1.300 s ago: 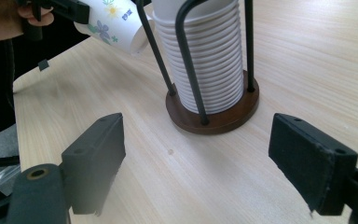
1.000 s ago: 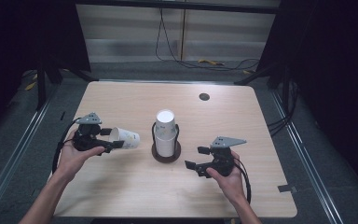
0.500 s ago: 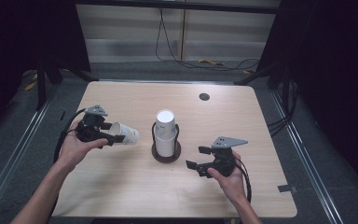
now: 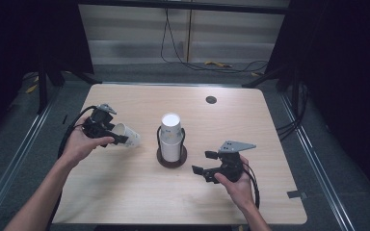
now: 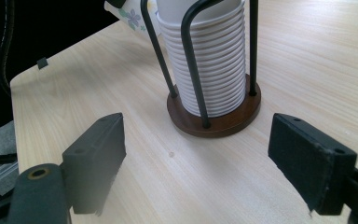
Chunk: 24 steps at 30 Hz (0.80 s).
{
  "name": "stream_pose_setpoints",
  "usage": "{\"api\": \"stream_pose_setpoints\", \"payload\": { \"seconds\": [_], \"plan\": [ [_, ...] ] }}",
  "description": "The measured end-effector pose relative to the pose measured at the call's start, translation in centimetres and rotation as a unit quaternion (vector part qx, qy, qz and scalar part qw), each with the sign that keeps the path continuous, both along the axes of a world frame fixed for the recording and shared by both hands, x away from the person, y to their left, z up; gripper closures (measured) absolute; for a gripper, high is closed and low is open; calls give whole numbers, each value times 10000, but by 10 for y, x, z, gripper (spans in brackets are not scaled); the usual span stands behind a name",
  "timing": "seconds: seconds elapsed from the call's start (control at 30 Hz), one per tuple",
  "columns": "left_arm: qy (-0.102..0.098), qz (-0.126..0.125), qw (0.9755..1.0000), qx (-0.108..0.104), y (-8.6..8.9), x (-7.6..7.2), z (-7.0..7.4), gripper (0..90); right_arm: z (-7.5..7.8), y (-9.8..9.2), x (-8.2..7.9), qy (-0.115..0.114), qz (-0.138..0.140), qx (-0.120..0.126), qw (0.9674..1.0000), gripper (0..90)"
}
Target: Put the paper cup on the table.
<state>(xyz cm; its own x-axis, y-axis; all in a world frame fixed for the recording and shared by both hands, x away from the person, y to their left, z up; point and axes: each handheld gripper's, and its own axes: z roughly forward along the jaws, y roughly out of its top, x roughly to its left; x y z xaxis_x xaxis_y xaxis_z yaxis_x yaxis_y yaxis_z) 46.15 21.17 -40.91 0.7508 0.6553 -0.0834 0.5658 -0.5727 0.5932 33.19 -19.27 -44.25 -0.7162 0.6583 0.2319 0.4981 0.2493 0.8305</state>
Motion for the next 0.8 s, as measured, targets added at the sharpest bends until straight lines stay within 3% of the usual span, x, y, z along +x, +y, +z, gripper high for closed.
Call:
{"api": "stream_pose_setpoints", "payload": {
  "seconds": [0.1, 0.2, 0.33, 0.6, 0.8],
  "plan": [
    [30, -32, 9999, 102, 0, 5, -1, 252, -1, 0, 0, 2, 7, -3, 10000, 189],
    [29, -125, 9993, 350, -1, 7, 1, 249, -1, 2, 0, 32, -1, 2, 10000, 189],
    [108, -93, 9993, 358, 0, 13, 2, 246, -3, 4, 0, 82, 45, 17, 10000, 189],
    [317, -10, 9967, 747, -4, 25, -12, 239, -3, 3, 0, 68, 16, 18, 10000, 188],
    [354, 108, 9969, 693, -2, 30, -14, 227, -3, 2, 1, 79, 23, -3, 10000, 188]
  ]
}}
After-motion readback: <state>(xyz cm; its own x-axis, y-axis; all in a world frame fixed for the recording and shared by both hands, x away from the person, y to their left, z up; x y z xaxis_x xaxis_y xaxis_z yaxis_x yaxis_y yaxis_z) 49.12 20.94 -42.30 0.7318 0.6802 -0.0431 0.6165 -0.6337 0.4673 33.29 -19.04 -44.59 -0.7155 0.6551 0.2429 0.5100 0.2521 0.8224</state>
